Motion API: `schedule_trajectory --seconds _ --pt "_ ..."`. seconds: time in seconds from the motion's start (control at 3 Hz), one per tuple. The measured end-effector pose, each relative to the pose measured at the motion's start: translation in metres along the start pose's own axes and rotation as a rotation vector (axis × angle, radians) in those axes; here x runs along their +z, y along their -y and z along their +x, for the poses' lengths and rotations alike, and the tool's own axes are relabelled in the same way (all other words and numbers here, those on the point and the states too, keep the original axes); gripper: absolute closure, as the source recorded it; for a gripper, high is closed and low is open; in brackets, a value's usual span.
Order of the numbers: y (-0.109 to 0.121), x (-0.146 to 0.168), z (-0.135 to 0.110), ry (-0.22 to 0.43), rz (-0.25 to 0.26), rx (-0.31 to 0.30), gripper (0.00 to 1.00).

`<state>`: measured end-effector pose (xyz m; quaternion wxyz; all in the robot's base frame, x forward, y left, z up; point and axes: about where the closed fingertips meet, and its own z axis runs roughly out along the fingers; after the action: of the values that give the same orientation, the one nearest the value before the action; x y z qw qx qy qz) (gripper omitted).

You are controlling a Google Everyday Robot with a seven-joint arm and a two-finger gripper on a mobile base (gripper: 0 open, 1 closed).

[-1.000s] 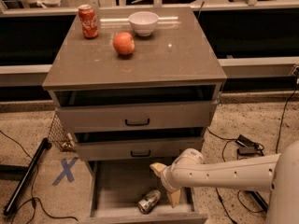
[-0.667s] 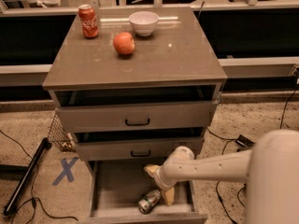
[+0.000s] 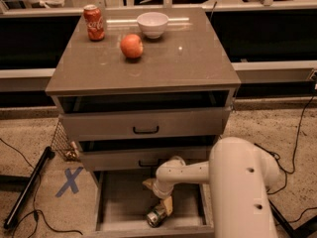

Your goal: Pick 7up can from bottom drawer and place on counter

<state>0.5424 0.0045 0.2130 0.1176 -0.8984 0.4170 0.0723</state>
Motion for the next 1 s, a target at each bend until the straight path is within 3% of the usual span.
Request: schedule_trajectory --seconds 0.33,1.0 --pt "0.004 0.035 0.014 0.002 -0.005 -0.004 0.00" --pt "-0.007 0.072 0.029 -0.004 -0.014 -0.038 0.00"
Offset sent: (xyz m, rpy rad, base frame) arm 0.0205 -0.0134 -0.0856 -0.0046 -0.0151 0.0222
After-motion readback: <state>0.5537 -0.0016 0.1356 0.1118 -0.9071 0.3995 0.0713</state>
